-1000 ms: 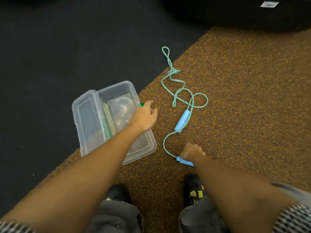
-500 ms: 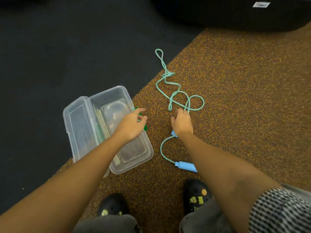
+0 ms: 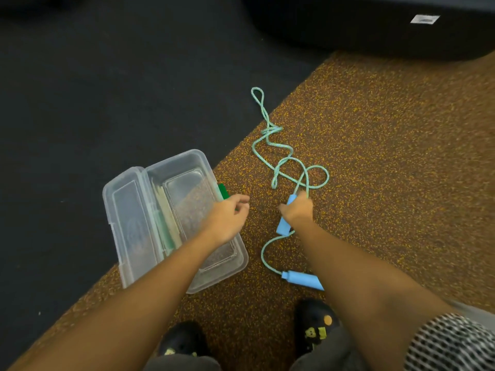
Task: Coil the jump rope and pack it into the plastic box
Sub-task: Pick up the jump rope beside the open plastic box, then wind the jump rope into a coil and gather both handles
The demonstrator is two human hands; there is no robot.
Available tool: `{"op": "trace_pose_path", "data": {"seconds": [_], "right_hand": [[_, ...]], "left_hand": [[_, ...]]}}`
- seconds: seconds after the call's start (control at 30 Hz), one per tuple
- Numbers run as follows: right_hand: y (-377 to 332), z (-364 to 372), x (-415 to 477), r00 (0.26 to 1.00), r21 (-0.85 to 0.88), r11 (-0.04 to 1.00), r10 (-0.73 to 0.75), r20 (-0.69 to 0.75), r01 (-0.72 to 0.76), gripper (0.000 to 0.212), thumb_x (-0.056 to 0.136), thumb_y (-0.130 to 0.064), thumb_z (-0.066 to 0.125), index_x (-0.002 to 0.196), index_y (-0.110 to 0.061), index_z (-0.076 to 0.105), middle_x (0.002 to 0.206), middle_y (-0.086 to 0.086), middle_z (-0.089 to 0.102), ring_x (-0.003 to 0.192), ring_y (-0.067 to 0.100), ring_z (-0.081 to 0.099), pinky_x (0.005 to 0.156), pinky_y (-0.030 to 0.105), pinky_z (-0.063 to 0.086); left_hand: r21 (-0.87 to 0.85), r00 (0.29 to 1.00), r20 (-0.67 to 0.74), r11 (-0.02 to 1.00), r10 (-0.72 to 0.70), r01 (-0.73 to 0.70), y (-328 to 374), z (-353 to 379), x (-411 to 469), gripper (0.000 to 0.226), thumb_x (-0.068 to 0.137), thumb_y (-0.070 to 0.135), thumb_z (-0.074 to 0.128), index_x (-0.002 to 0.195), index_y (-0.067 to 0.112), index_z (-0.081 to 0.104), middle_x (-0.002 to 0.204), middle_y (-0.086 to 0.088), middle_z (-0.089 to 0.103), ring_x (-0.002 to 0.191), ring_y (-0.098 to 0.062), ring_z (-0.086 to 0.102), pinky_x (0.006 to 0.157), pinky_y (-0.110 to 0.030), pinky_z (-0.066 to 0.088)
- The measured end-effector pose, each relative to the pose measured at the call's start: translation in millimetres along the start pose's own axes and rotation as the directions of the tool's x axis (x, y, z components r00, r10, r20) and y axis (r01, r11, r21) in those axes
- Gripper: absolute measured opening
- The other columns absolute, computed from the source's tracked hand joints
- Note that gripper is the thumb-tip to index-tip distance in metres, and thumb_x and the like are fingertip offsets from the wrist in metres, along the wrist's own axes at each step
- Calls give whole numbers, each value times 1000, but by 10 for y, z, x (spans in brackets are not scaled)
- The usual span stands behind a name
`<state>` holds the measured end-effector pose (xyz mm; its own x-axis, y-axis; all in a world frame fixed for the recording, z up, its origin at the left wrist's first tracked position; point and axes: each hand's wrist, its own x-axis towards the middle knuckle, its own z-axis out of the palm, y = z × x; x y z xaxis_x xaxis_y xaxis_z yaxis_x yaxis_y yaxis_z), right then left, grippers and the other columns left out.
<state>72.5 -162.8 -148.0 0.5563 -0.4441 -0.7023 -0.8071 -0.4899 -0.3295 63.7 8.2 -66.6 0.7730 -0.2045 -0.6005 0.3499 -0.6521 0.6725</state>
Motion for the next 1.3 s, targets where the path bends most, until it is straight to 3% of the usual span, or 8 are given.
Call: {"op": "trace_pose_path", "data": {"seconds": [0.2, 0.33, 0.53, 0.77, 0.93, 1.1, 1.23, 1.3], "right_hand": [[-275, -199, -387, 988, 314, 949, -35, 153, -15, 54, 77, -16, 62, 125, -8, 40, 113, 16, 50, 98, 33, 56, 83, 49, 53], [-368, -488, -780, 965, 538, 843, -145, 217, 6, 36, 78, -3, 58, 110, -10, 42, 102, 14, 47, 74, 21, 52, 60, 36, 49], [-449, -979, -1609, 916, 633, 765, -330, 228, 119, 33, 80, 1, 55, 106, -16, 45, 102, 12, 50, 86, 24, 53, 62, 32, 47], [-517, -1368, -2491, 803, 595, 730, -552, 223, 336, 40, 81, 6, 54, 110, -20, 47, 99, 13, 53, 95, 27, 56, 90, 49, 48], [-582, -1404, -2943, 726, 569, 715, -631, 274, 407, 50, 81, 10, 53, 127, -9, 43, 82, 5, 51, 75, 16, 56, 75, 42, 53], [-617, -1428, -3090, 663, 376, 707, -701, 262, 599, 48, 80, 0, 62, 123, -11, 45, 78, -1, 50, 67, 8, 54, 49, 14, 47], [-545, -1494, -3035, 607, 306, 665, -747, 271, 682, 51, 78, -5, 67, 123, -10, 45, 92, 10, 57, 75, 14, 56, 66, 25, 48], [-489, -1600, -2974, 588, 306, 664, -747, 311, 682, 50, 79, -7, 67, 123, -10, 46, 93, 11, 60, 73, 12, 56, 64, 21, 46]], "left_hand": [[65, 1000, -22, 998, 20, -18, 82, -95, -187, 33, 95, 20, 41, 125, 10, 53, 122, -11, 61, 99, -20, 58, 77, -24, 42], [60, 993, -114, 998, 31, -25, 249, -249, -492, 33, 94, 19, 42, 124, 10, 55, 125, -10, 60, 112, -23, 54, 84, -20, 35], [26, 968, -239, 997, 78, -74, 671, -454, -1080, 31, 93, 18, 45, 120, 9, 58, 122, -10, 61, 111, -22, 54, 80, -17, 34], [-20, 953, -272, 990, 132, -142, 1021, -483, -1643, 35, 95, 28, 38, 118, 11, 58, 108, -6, 60, 100, -20, 54, 84, -29, 38], [-277, 962, -230, 937, 149, -212, 1104, -491, -1937, 41, 96, 37, 35, 106, 7, 61, 108, -19, 64, 98, -31, 61, 87, -41, 46], [-498, 968, -239, 845, 81, -194, 1209, -629, -2055, 41, 91, 43, 47, 108, 9, 60, 104, -14, 64, 90, -24, 60, 82, -39, 48], [-516, 975, -215, 841, 55, -161, 1245, -601, -2047, 34, 88, 42, 51, 90, 10, 58, 88, -10, 60, 79, -22, 57, 75, -37, 46], [-537, 977, -208, 829, 46, -154, 1279, -559, -2027, 26, 89, 33, 51, 89, 8, 57, 85, -12, 58, 74, -22, 55, 72, -36, 42]]}}
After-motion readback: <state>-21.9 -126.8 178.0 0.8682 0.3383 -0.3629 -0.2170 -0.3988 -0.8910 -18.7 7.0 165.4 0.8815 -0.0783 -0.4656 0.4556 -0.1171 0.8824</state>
